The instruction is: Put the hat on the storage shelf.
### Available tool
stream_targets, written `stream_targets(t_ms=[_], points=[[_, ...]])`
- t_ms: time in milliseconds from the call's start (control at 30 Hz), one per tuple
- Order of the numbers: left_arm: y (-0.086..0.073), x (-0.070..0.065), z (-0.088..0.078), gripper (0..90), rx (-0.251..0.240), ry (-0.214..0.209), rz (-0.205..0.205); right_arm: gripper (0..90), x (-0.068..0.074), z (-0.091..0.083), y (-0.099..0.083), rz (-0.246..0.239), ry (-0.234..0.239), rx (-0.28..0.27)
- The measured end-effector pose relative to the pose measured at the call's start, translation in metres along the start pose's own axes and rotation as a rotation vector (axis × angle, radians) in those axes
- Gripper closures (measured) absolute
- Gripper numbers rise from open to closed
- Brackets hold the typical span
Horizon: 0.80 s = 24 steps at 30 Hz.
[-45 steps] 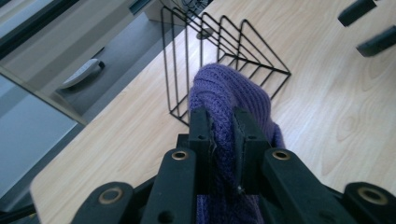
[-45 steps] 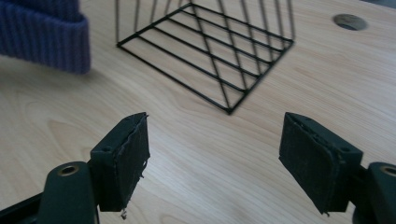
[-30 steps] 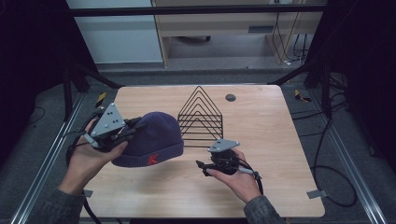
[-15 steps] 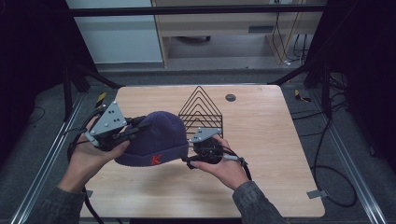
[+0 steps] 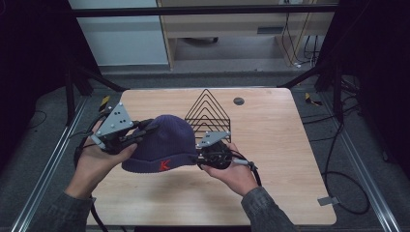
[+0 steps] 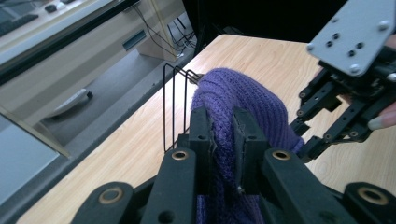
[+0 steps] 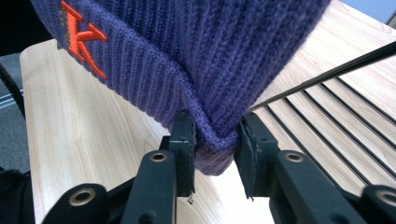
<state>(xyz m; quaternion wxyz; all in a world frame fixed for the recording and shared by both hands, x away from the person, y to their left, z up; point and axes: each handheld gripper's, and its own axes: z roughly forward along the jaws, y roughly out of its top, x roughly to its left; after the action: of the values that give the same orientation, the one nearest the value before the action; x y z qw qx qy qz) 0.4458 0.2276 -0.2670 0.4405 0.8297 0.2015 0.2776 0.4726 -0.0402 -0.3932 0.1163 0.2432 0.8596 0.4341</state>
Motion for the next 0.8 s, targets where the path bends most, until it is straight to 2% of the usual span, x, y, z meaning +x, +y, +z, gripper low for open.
stream_targets(t_ms=[167, 367, 533, 567, 600, 667, 733, 767, 800], points=[[-0.003, -0.001, 0.007, 79.8, -0.007, -0.002, -0.038, 72.6, -0.001, -0.007, -0.006, 0.005, -0.014, 0.005], [0.006, -0.003, 0.01, 79.8, -0.003, -0.004, -0.02, 73.6, -0.002, -0.019, -0.009, 0.003, -0.023, 0.004], [0.018, -0.001, 0.011, 79.8, -0.018, 0.005, -0.022, 74.2, -0.005, -0.032, 0.0, -0.002, -0.038, -0.013], [0.029, 0.0, 0.007, 79.8, -0.033, 0.013, -0.017, 74.3, -0.006, -0.037, 0.003, -0.004, -0.04, -0.022], [0.029, 0.0, 0.007, 79.8, -0.033, 0.013, -0.017, 74.3, -0.006, -0.037, 0.003, -0.004, -0.04, -0.022], [0.045, 0.005, 0.003, 79.8, -0.053, 0.024, -0.009, 74.3, -0.009, -0.05, 0.013, -0.005, -0.045, -0.045], [0.05, 0.006, 0.002, 79.8, -0.061, 0.025, -0.008, 74.4, -0.012, -0.059, 0.021, -0.008, -0.05, -0.061], [0.063, 0.012, 0.002, 79.8, -0.077, 0.032, -0.002, 74.6, -0.015, -0.065, 0.026, -0.003, -0.054, -0.075], [0.068, 0.014, 0.002, 79.8, -0.08, 0.035, 0.003, 74.7, -0.017, -0.071, 0.031, -0.006, -0.063, -0.084]])
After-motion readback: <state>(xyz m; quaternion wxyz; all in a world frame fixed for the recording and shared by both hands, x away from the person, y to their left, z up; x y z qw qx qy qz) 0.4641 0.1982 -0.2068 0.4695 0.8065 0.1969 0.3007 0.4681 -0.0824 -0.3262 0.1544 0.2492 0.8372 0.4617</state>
